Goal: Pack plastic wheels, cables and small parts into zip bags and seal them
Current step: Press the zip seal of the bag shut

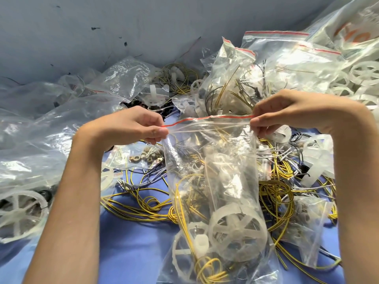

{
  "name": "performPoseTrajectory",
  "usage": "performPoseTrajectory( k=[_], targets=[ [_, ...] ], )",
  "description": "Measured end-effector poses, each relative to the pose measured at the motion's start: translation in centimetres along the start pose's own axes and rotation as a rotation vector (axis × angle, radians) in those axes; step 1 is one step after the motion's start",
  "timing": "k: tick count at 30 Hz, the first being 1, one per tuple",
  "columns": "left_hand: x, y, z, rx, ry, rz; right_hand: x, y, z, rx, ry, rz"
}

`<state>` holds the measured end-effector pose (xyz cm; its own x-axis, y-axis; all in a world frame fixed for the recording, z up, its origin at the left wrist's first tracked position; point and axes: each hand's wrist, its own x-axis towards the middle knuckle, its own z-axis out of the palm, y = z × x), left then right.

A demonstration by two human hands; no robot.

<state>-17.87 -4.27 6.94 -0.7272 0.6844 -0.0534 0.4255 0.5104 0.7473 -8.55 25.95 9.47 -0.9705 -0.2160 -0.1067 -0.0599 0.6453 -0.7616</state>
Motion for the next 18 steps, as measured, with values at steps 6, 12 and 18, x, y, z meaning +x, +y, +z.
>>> performPoseTrajectory(
  k=[6, 12, 18],
  targets=[
    [-0.21, -0.02, 0.00, 0.009, 0.037, 0.068, -0.21, -0.32, -0.14, -0.052, 0.059, -0.113],
    [-0.12, 0.38, 0.25, -0.010, 0.043, 0.077, 0.04, -0.17, -0.16, -0.086, 0.046, -0.115],
    [0.20, 0.21, 0.51, -0.018, 0.064, 0.046, 0.45, -0.43, 0.40, -0.129, 0.032, -0.086]
  ],
)
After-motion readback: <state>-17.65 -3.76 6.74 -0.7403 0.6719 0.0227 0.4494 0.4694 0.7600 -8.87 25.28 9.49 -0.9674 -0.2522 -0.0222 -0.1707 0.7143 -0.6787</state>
